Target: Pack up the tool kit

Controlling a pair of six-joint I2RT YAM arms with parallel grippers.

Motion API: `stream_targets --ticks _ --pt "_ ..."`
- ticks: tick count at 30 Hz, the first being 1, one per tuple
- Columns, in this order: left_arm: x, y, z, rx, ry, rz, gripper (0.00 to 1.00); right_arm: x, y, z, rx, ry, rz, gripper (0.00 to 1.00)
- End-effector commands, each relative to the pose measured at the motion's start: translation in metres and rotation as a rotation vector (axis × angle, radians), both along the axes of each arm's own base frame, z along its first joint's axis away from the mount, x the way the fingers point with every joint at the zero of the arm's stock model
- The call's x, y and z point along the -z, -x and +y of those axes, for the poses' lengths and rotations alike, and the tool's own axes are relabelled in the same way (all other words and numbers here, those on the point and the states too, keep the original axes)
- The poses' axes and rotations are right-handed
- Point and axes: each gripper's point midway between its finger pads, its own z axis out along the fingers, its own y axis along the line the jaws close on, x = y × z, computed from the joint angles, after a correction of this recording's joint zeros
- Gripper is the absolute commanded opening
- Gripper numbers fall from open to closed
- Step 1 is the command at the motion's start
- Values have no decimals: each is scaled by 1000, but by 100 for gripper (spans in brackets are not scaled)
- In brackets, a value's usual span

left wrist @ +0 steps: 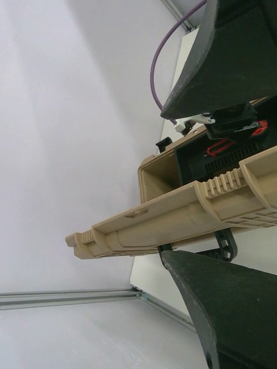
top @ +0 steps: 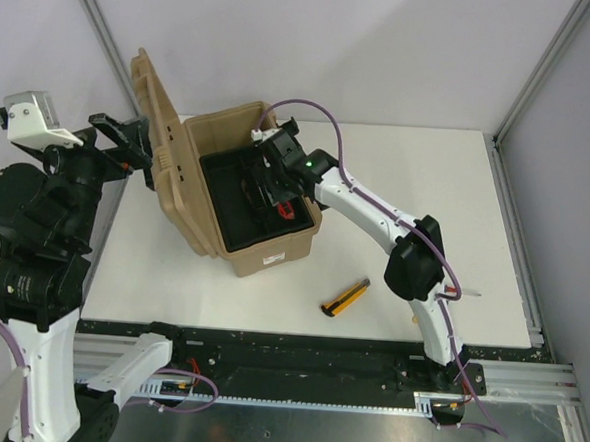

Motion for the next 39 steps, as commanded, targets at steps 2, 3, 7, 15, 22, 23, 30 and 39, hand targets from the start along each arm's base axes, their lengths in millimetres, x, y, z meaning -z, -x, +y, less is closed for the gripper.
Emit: stream_targets --ticks 2,3,7,15,22,23,30,39 --pt "-11 2 -2 13 10 -34 99 -31 -12 4 33 -63 -68 48" --pt "-11 2 -2 14 11 -33 99 -38 -12 5 34 -77 -76 50" --pt "-10 2 -4 20 14 -33 99 -63 -10 3 46 -130 -111 55" --pt "-10 0 -16 89 -1 -30 99 -126 4 -41 209 -232 -204 65" --pt "-9 -4 -23 122 -13 -20 99 -109 27 -146 595 -374 -151 76" --pt "-9 -5 -23 123 -13 -20 99 -98 32 -161 658 -381 -118 76" --pt "-8 -10 -33 170 -13 -10 100 -11 72 -225 927 -191 148 77" --pt "-4 -11 -32 165 -12 -2 99 81 147 -218 820 -38 550 79"
